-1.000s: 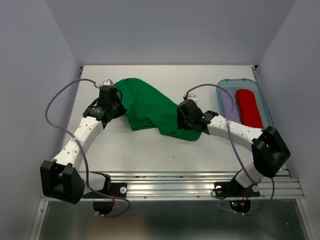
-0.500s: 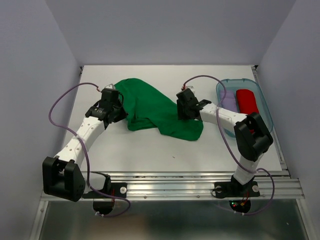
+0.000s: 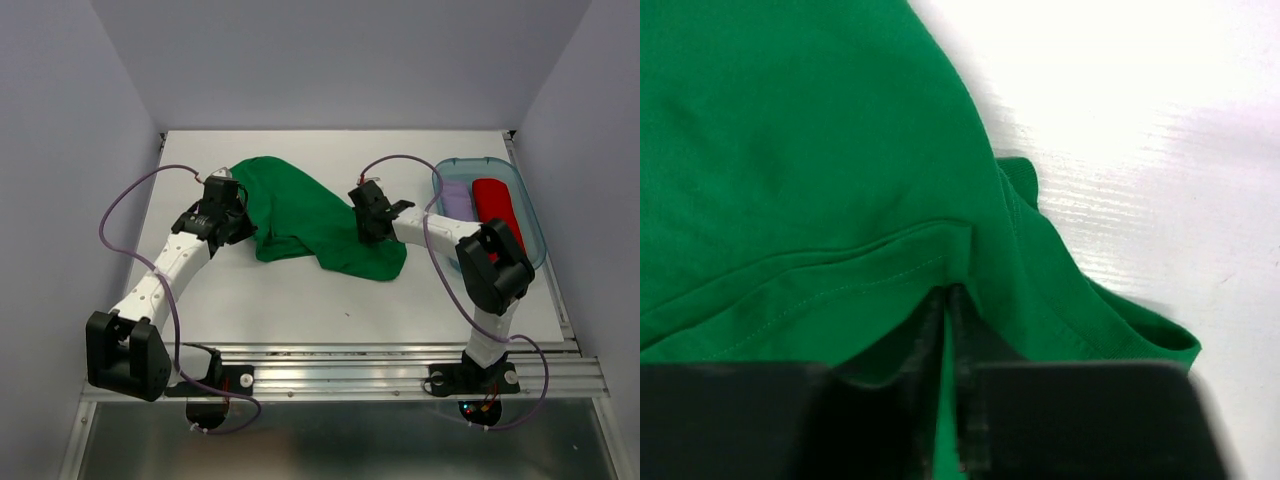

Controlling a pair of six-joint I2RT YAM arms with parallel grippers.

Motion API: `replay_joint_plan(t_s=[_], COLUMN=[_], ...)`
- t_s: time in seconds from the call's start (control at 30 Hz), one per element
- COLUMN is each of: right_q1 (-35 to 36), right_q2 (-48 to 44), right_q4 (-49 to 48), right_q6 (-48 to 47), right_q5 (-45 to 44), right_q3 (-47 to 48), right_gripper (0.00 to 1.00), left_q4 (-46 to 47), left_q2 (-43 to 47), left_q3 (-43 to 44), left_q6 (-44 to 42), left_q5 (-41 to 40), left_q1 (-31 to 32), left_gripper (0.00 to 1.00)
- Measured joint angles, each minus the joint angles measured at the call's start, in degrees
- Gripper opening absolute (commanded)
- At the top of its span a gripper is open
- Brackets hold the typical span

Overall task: Roll the t-shirts
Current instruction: Flatten out the T-shirt at the center of the board.

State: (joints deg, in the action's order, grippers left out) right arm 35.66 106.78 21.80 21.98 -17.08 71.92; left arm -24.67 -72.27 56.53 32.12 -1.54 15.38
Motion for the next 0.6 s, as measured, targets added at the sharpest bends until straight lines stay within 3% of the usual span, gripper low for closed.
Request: replay_joint_plan(t_s=[0.43,0.57,0.6], right_q1=[-1.0,-5.5,-11.6], right_q2=[-3.0,-3.1,-3.2], right_q4=[0.3,0.2,-2.5], right_q6=[-1.0,-1.7,-1.7], right_q5=[-1.2,-0.1,1.2], right_q3=[3.7,12.4,22.1], right_gripper=[0.01,0.01,0.01], left_q4=[-1.0,-3.2,-2.5], left_q2=[-3.2,-12.4,-21.6], left_q3=[3.8,17.8,34.3], left_q6=[-0.8,-2.1,-3.7], left_q5=[-0.2,-0.2,0.2], left_q1=[-0.1,-1.0,-2.7], left_gripper=[0.0,0.0,0.0])
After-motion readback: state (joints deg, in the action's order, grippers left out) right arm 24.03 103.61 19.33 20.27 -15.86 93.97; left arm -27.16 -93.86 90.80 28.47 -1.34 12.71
